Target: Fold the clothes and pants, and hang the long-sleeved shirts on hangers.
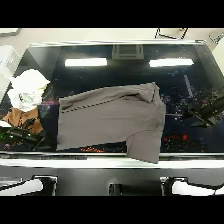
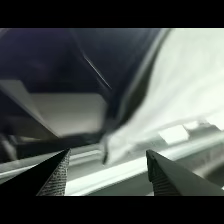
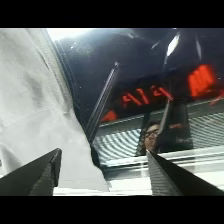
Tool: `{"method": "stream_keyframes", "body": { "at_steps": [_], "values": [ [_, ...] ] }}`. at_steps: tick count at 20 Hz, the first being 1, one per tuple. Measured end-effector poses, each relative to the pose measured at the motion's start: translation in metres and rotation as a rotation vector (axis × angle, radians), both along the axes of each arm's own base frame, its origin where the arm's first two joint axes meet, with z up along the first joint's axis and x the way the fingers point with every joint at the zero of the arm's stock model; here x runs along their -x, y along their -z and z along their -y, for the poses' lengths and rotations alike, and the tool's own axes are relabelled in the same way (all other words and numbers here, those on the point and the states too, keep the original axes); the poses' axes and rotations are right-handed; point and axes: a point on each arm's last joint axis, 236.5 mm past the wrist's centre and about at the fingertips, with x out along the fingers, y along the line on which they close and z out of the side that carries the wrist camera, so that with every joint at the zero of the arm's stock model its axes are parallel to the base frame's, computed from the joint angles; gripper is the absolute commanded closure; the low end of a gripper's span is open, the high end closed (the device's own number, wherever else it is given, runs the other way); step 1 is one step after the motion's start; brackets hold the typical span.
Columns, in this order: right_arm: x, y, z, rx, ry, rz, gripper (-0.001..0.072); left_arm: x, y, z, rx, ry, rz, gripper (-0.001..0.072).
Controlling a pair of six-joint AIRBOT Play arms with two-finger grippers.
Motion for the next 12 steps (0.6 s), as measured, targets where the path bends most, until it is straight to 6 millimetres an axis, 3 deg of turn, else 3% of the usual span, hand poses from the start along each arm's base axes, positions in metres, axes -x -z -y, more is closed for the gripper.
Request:
{"method": "stream_keyframes", "body": {
  "at_steps": [2, 4, 7, 9, 11, 12],
  "values": [
    [0.000, 0.000, -0.003, -0.013, 0.001, 0.004, 0.0143, 0.001, 0.002, 0.009, 0.025, -0.016, 0.007, 0.0209],
    [0.000, 0.001, -0.004, -0.019, 0.004, 0.006, 0.0143, 0.001, 0.006, 0.017, 0.034, -0.010, 0.015, 0.0288],
    [0.000, 0.001, -0.005, -0.026, 0.002, 0.009, 0.0143, 0.001, 0.011, 0.026, 0.024, 0.013, 0.025, 0.0442],
    [-0.001, 0.001, -0.005, -0.027, 0.004, 0.012, 0.0142, 0.000, 0.014, 0.031, 0.013, 0.034, 0.030, 0.0596],
    [-0.002, 0.003, -0.005, -0.024, 0.008, 0.017, 0.0142, 0.001, 0.015, 0.036, 0.006, 0.051, 0.028, 0.0687],
    [-0.001, 0.006, -0.005, -0.025, 0.010, 0.015, 0.0142, 0.001, 0.015, 0.038, 0.007, 0.059, 0.027, 0.0687]
  ]
}}
